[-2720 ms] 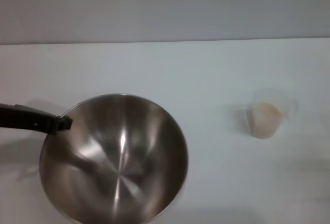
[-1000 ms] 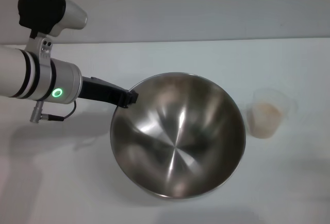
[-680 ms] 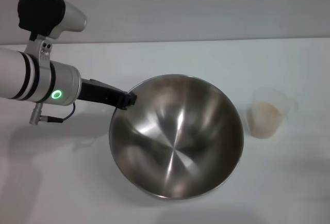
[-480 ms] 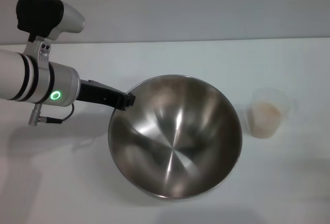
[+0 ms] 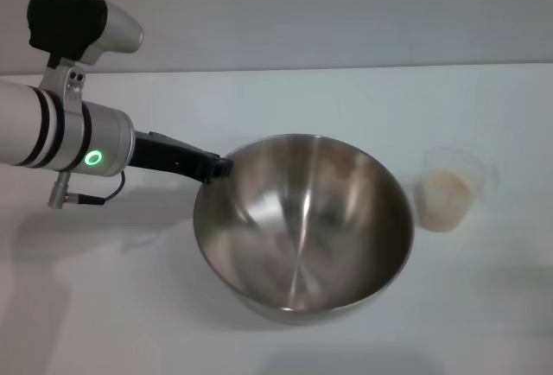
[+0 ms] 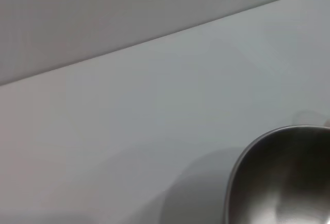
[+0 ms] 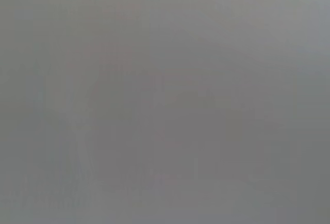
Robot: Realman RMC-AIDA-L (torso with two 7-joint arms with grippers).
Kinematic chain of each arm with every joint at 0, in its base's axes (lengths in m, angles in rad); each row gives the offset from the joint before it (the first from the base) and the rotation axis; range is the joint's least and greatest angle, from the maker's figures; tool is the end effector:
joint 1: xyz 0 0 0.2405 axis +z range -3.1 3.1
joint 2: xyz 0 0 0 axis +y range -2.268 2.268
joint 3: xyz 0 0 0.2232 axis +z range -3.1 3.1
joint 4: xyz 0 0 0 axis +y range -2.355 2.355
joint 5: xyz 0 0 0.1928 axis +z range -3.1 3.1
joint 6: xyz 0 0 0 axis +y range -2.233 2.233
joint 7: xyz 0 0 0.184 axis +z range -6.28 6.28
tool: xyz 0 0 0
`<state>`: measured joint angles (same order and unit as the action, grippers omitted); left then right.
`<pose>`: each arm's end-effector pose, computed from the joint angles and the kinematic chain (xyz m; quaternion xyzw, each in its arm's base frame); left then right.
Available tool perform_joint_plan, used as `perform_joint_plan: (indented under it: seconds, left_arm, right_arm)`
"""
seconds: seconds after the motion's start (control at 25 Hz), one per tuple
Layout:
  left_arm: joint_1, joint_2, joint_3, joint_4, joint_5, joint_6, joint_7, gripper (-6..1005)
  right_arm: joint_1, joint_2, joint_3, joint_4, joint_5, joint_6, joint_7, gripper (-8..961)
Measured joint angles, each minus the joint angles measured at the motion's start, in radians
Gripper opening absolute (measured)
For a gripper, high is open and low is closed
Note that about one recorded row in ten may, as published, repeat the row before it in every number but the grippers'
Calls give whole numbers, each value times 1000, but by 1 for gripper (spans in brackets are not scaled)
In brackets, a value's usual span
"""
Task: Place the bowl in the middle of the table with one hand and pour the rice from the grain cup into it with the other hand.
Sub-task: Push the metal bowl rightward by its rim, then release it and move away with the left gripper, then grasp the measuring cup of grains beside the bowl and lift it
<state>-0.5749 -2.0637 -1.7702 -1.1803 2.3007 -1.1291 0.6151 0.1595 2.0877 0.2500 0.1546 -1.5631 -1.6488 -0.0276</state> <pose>-0.1608 0.3773 -0.0331 -0.9019 -0.3651 -0.0250 0.2293 0.3237 0.2386 0.0604 -0.5820 0.1647 0.2861 0.7432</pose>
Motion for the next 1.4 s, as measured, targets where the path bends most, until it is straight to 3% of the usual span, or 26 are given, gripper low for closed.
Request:
perform_joint_plan:
  seconds: [0.2,0.28,0.36,0.44,0.48,0.52,0.64,0.68,0.72,0.76,0.84,0.88,0.92,1.04,1.08,1.12,1.28,1.4]
  left_arm:
    - [37,-3,2,-128,-2,-1,9,146]
    - [79,-4,18,-250,-7,26,42,212]
    - [98,-4,30,-291,-6,49,61,278]
    - [172,-5,89,-393,5,179,125,344]
    - [271,-4,172,-461,18,366,198,392]
    - [271,-4,172,-461,18,366,198,441]
    - [450,-3,362,-490,25,847,358,586]
    - [508,-2,474,-437,38,1108,428,624]
    - [508,-2,474,-437,38,1108,428,662]
    - [524,-2,518,-399,55,1252,447,700]
    - [546,0,587,-295,107,1578,442,776]
    - [557,1,614,-201,142,1835,389,814]
    - [557,1,614,-201,142,1835,389,823]
    - [564,0,615,-64,158,2032,254,832]
    - [557,-1,613,61,161,2117,142,832]
    - [557,-1,613,61,161,2117,142,832]
    - [515,-6,613,324,155,2280,-42,832]
    - [510,-9,615,411,153,2337,-125,832]
  right_arm:
    - [0,0,0,-3,0,0,0,767]
    - [0,-1,0,-3,0,0,0,767]
    - [0,-1,0,-3,0,0,0,767]
    - [0,-2,0,-3,0,0,0,767]
    - [0,-2,0,-4,0,0,0,767]
    - [0,-2,0,-4,0,0,0,767]
    - [-3,-2,0,-4,0,-2,0,767]
    - [-8,-1,0,-4,0,-3,0,767]
    - [-8,-1,0,-4,0,-3,0,767]
    - [-15,-1,-1,-4,0,-3,0,767]
    - [-19,-1,-5,-4,0,-2,0,767]
    - [-25,-1,-20,-5,0,9,-1,767]
    - [-25,-1,-20,-5,0,9,-1,767]
    - [-27,-2,-43,-9,0,46,-2,767]
    - [-22,-2,-58,-11,0,77,-2,767]
    - [-22,-2,-58,-11,0,77,-2,767]
    - [14,-2,-118,-10,-1,155,-3,768]
    - [32,-2,-132,-8,-1,188,-3,768]
